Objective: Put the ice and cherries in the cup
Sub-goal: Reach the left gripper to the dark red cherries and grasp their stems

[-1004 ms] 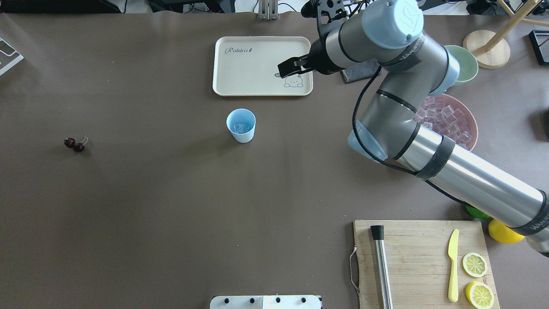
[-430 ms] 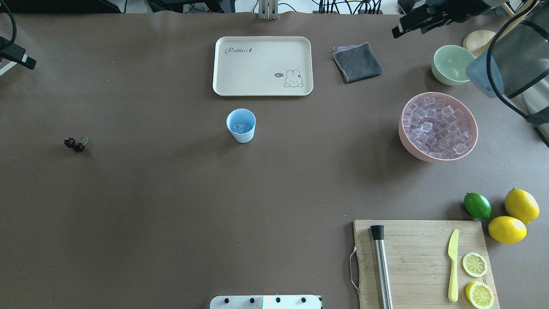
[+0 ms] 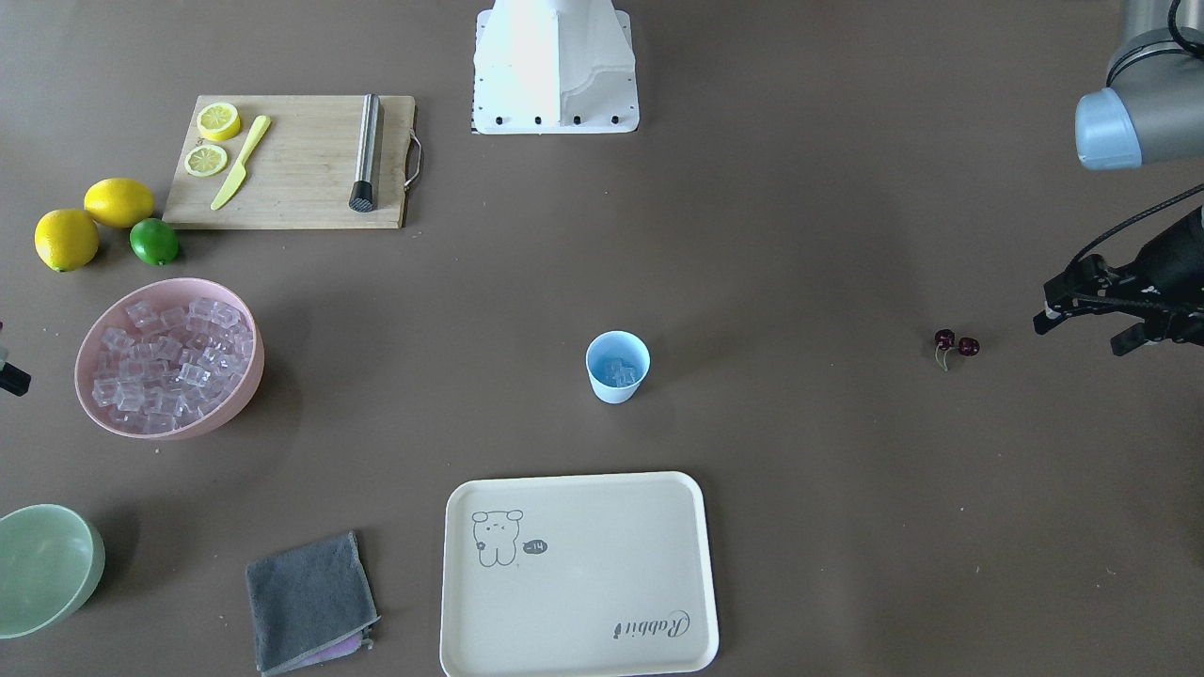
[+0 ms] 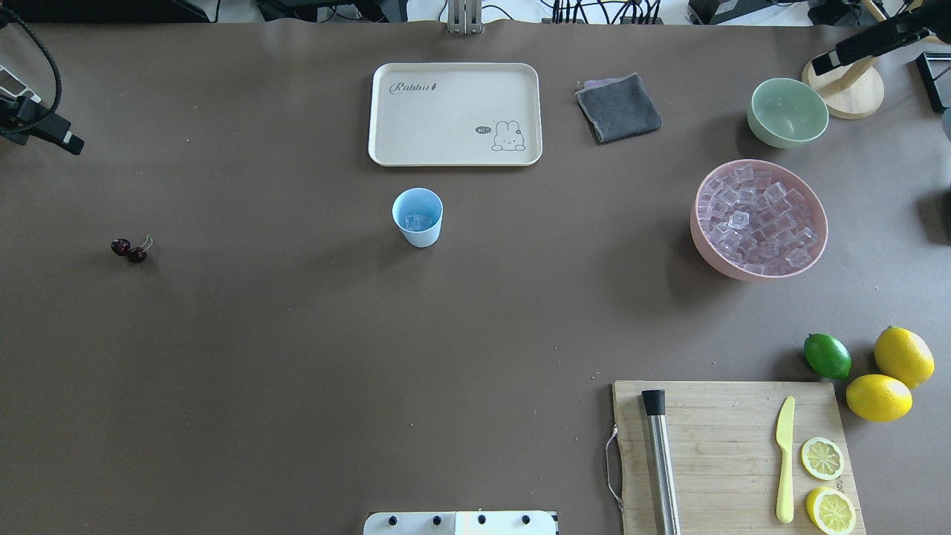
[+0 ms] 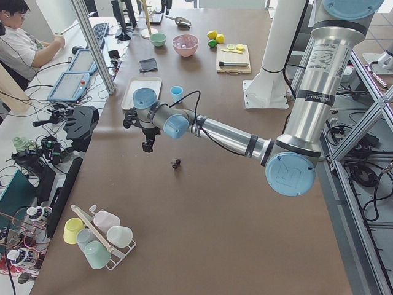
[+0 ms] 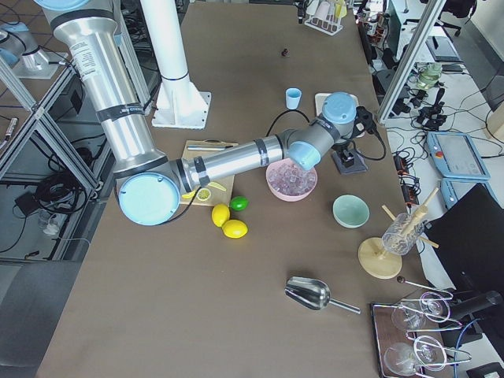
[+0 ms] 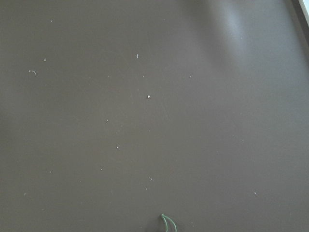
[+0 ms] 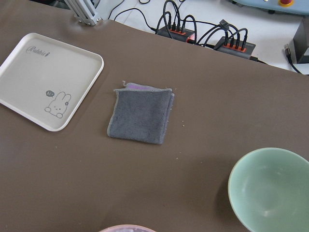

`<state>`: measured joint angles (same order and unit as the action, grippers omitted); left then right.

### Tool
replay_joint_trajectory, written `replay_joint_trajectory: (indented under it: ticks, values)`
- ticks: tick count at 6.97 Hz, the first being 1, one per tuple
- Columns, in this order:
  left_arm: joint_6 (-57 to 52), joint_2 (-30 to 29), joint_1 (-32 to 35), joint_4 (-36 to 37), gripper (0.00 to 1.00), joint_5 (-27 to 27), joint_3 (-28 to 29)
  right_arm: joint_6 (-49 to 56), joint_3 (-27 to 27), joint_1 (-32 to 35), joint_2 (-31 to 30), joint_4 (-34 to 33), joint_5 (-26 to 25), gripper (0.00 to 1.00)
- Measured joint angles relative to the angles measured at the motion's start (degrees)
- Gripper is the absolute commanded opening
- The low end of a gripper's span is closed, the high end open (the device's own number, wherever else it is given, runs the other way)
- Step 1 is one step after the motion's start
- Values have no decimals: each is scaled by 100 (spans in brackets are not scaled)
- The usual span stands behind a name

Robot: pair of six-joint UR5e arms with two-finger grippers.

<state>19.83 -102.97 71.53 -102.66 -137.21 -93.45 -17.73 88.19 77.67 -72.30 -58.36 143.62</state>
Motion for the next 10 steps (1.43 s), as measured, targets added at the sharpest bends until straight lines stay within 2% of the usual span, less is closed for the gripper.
replay_joint_trajectory:
  ticks: [1, 2, 3, 4, 7, 10]
  values:
    - [1, 126, -55, -153, 74, 1, 155, 378, -32, 108, -215, 2, 22, 100]
    - [8, 277, -137, -474, 74, 3, 326, 540, -33, 193, -355, 16, 15, 100]
    - [21, 401, -274, -914, 66, 10, 538, 642, 18, 299, -524, 40, 13, 100]
    - [24, 453, -416, -1274, 63, 59, 719, 750, 68, 361, -667, 54, 6, 100]
    - [5, 465, -924, -1725, 65, 599, 890, 878, 125, 401, -880, 69, -9, 100]
    - [1, 483, -1258, -1842, 66, 745, 954, 885, 130, 406, -911, 70, -67, 100]
